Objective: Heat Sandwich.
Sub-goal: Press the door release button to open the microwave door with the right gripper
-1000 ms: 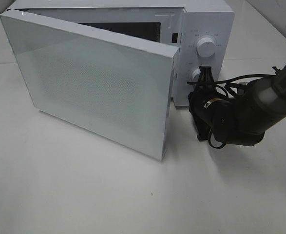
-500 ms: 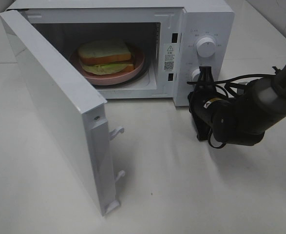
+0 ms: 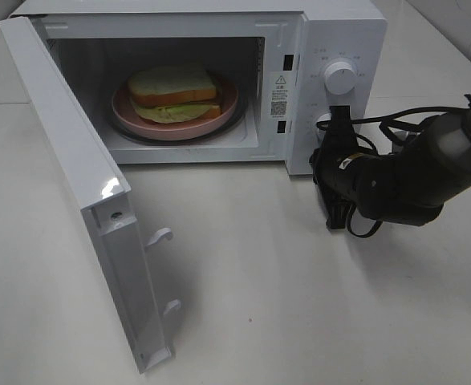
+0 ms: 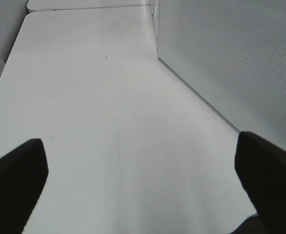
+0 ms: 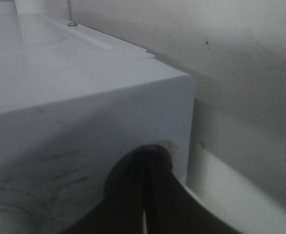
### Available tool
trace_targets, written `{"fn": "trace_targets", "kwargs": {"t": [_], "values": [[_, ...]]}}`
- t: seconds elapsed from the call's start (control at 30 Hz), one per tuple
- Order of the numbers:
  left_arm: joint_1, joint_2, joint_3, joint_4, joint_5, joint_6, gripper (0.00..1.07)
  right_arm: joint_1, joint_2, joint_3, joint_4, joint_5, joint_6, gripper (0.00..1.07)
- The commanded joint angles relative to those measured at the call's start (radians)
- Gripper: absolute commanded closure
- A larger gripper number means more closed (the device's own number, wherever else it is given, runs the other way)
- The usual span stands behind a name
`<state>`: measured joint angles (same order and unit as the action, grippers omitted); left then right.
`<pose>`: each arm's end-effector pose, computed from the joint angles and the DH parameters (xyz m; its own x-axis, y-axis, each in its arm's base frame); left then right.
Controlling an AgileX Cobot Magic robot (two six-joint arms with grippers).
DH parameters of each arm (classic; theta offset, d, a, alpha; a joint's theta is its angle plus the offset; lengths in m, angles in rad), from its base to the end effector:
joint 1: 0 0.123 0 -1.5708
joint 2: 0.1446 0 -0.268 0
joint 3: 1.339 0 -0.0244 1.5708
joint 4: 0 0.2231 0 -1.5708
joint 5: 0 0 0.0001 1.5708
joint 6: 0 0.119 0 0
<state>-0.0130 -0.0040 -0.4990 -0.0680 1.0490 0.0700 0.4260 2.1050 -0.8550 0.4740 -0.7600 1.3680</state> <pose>0.0128 -0.0072 0.2524 -0.4393 0.0417 -0.8974 0.0817 0.9966 0.0063 0.3618 0.1231 0.0862 -0.0724 0.9974 -0.0015 0.4209 0.0319 0.9065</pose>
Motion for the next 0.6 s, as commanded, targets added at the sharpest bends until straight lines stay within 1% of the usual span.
{"fn": "trace_targets", "kwargs": {"t": [0.03, 0.33, 0.4, 0.47, 0.6], "values": [[0.002, -0.029, 0.005, -0.001, -0.013, 0.000, 0.07, -0.014, -0.047, -0.029, -0.052, -0.041, -0.051, 1.07], [0.002, -0.029, 0.005, -0.001, -0.013, 0.000, 0.07, -0.014, -0.097, -0.006, -0.053, 0.108, -0.134, 1.07], [0.002, -0.029, 0.005, -0.001, -0.013, 0.000, 0.07, -0.014, -0.113, -0.006, -0.071, 0.168, -0.158, 1.07], [0.002, -0.029, 0.005, -0.001, -0.013, 0.000, 0.07, -0.014, -0.121, -0.006, -0.075, 0.185, -0.168, 1.07], [0.002, -0.029, 0.005, -0.001, -0.013, 0.000, 0.07, -0.014, -0.173, -0.006, -0.075, 0.252, -0.251, 1.07]]}}
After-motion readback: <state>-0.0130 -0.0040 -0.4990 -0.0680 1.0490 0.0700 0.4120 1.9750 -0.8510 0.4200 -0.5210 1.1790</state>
